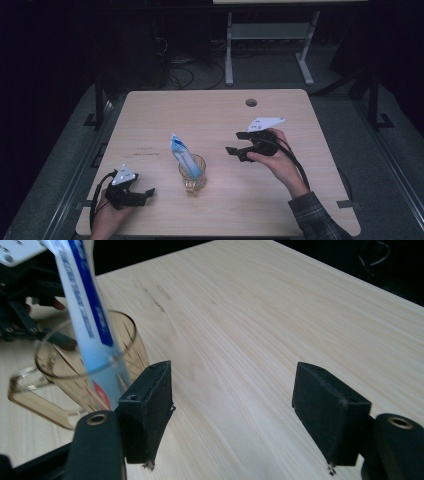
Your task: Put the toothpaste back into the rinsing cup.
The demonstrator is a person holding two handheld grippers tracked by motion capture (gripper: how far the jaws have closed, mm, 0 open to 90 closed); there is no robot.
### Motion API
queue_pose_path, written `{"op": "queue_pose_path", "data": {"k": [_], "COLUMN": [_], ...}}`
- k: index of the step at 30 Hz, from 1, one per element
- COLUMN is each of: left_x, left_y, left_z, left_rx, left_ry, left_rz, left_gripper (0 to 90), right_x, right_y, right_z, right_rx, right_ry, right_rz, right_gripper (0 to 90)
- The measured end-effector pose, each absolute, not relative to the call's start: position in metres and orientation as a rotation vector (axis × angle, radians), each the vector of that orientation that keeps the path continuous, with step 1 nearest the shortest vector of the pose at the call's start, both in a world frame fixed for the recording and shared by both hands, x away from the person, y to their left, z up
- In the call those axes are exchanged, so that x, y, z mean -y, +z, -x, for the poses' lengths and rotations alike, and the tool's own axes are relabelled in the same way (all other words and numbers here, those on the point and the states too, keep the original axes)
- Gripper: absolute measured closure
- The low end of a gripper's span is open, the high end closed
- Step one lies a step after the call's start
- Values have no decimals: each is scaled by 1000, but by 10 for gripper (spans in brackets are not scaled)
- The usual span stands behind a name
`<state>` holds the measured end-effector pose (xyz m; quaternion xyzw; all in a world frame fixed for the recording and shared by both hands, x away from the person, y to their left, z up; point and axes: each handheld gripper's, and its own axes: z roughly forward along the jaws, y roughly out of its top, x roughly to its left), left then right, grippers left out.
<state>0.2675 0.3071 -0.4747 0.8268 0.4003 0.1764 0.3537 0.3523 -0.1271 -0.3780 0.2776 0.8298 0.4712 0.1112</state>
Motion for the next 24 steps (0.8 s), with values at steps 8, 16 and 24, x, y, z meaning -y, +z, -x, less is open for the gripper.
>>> {"op": "queue_pose_path", "data": {"k": [8, 16, 24], "left_x": [-307, -307, -307], "left_y": [-475, -475, -475], "left_z": [-268, -267, -267], "left_rx": [-1034, -1035, -1035], "left_ry": [456, 455, 455], "left_rz": [-2141, -2139, -2138], "left_gripper": [131, 131, 131], "right_x": [160, 192, 214], "right_y": [-388, -402, -414], "right_z": [-347, -339, -330], "right_rx": [-2406, -2371, -2363], "right_ry": [1363, 1327, 1298], "right_rz": [-903, -984, -1048], "right_gripper": [311, 306, 290]}}
